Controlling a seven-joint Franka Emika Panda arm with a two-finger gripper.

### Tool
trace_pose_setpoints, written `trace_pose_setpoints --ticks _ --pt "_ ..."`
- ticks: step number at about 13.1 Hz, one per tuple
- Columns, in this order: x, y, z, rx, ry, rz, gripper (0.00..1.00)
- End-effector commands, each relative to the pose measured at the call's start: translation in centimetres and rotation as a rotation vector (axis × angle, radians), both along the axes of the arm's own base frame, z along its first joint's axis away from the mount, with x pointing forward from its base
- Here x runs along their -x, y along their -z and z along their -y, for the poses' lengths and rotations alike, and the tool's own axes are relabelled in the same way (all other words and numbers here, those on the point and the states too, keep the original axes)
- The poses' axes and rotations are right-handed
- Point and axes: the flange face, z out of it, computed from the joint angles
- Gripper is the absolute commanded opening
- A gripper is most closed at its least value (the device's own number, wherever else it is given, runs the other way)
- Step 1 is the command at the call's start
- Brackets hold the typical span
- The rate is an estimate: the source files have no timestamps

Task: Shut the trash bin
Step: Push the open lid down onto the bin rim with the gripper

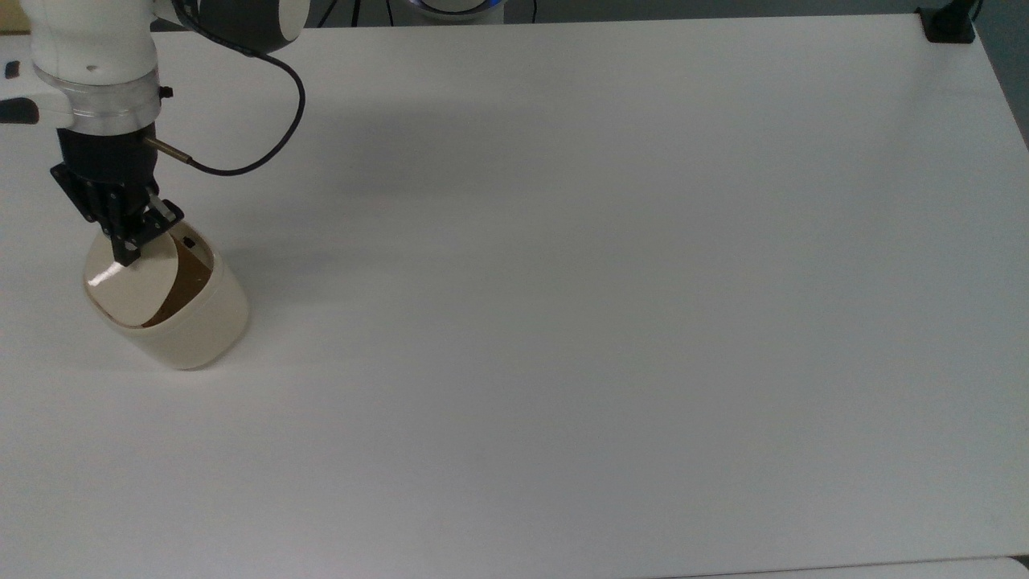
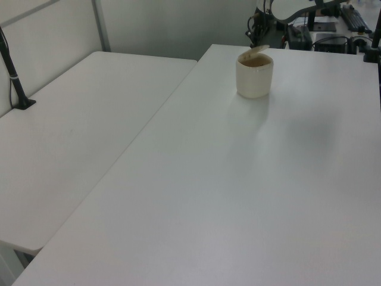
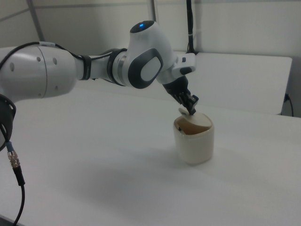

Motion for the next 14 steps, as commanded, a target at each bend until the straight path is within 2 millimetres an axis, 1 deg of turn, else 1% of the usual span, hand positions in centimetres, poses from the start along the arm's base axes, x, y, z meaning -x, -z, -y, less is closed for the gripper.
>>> trace_pose_setpoints --ticks 1,5,7,10,11,12,14 --pt "0.8 2.1 -1.7 -0.007 -0.033 -0.089 0.00" --pt "1.0 3.4 -1.5 -0.014 -0.032 -0.115 0.00" --pt "0.9 4.7 -1.5 -0.018 -0.032 -0.133 0.00" --pt "0.9 5.0 -1.4 -0.019 -0.030 -0.137 0.00" --pt "0.9 6.0 -1.4 -0.023 -0.030 -0.152 0.00" --pt "0.8 6.3 -1.4 -0.024 -0.030 -0.157 0.00" --pt "0.8 5.7 -1.3 -0.021 -0.029 -0.146 0.00"
